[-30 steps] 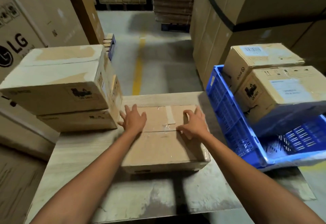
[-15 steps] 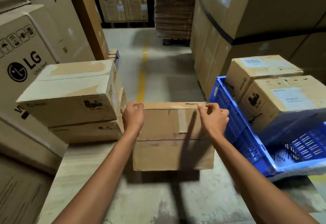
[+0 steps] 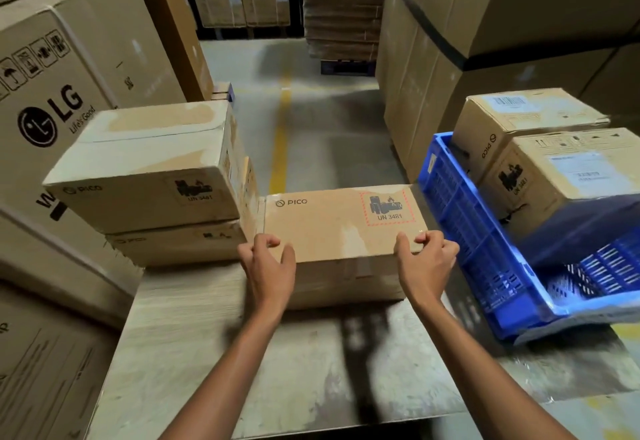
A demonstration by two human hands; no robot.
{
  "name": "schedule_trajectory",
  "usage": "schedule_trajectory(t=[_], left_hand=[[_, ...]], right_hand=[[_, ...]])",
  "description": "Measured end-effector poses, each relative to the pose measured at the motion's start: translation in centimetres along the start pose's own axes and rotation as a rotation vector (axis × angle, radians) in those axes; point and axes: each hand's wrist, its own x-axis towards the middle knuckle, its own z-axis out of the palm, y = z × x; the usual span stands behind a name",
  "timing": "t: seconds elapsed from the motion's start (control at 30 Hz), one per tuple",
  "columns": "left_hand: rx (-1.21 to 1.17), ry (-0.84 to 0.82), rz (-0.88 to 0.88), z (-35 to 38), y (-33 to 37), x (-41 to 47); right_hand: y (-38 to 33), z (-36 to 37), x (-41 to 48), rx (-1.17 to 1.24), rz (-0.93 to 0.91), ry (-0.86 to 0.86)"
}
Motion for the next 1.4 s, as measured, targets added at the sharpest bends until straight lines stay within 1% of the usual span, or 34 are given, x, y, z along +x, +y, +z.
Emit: schedule_trajectory(t=[0.03, 0.07, 0.1, 0.13, 0.2, 0.27, 0.33, 0.4, 0.5, 0.6, 0.67, 0.77, 0.87, 0.97, 1.1, 1.17, 1.3, 1.4], left_hand=[[0.092, 0.002, 0.052, -0.1, 0.0, 0.0], [0.230, 0.016, 0.141, -0.2, 0.0, -0.1], [0.364, 0.032, 0.254, -0.2, -0.1, -0.1], [0.448, 0.040, 0.371, -0.2, -0.3, 0.0], [0.473, -0.010, 0.561, -0.3, -0.4, 0.2], [0.427, -0.065, 0.670, -0.3, -0.7, 0.2], [0.420, -0.061, 0.712, -0.3, -0.8, 0.3], [0.444, -0.070, 0.696, -0.3, -0.5, 0.4], [0.596, -0.116, 0.696, -0.1, 0.3, 1.4], [0.719, -0.240, 0.704, -0.2, 1.7, 2.8], [0.760, -0.293, 0.695, 0.1, 2.5, 3.8], [0.742, -0.338, 0.653, 1.1, 2.3, 5.1], [0.704, -0.383, 0.536, 1.8, 1.5, 5.2], [0.705, -0.397, 0.478, 2.1, 2.1, 5.0], [0.791, -0.412, 0.462, 2.0, 4.1, 4.9], [0.824, -0.446, 0.444, 2.3, 4.9, 4.7], [0.707, -0.539, 0.471, 3.8, 5.1, 4.3], [0.701, -0.496, 0.504, 4.5, 4.2, 3.7]], right_hand=[[-0.1, 0.2, -0.2, -0.076, -0.056, 0.019], [-0.4, 0.4, -0.4, -0.152, -0.137, 0.042], [-0.8, 0.8, -0.8, -0.199, -0.237, 0.048], [-1.3, 1.2, -1.4, -0.202, -0.351, 0.036], [-2.1, 2.6, -2.7, -0.110, -0.591, -0.056], [-2.8, 4.0, -4.3, -0.056, -0.763, -0.192], [-3.3, 5.0, -5.2, -0.088, -0.884, -0.251], [-3.6, 5.6, -5.3, -0.149, -0.949, -0.235], [-3.8, 5.7, -5.1, -0.272, -0.966, -0.222], [-4.9, 5.8, -4.1, -0.494, -0.978, -0.233], [-6.3, 6.0, -3.1, -0.593, -0.966, -0.280], [-7.5, 6.2, -1.5, -0.689, -0.935, -0.400], [-7.1, 6.2, -1.1, -0.699, -0.934, -0.558], [-7.1, 5.9, -1.0, -0.704, -0.912, -0.625], [-8.0, 5.6, 0.5, -0.709, -0.935, -0.651], [-7.7, 5.5, 1.4, -0.720, -0.894, -0.687], [-5.8, 4.4, 2.6, -0.774, -0.763, -0.645], [-5.0, 3.9, 2.7, -0.751, -0.759, -0.625]])
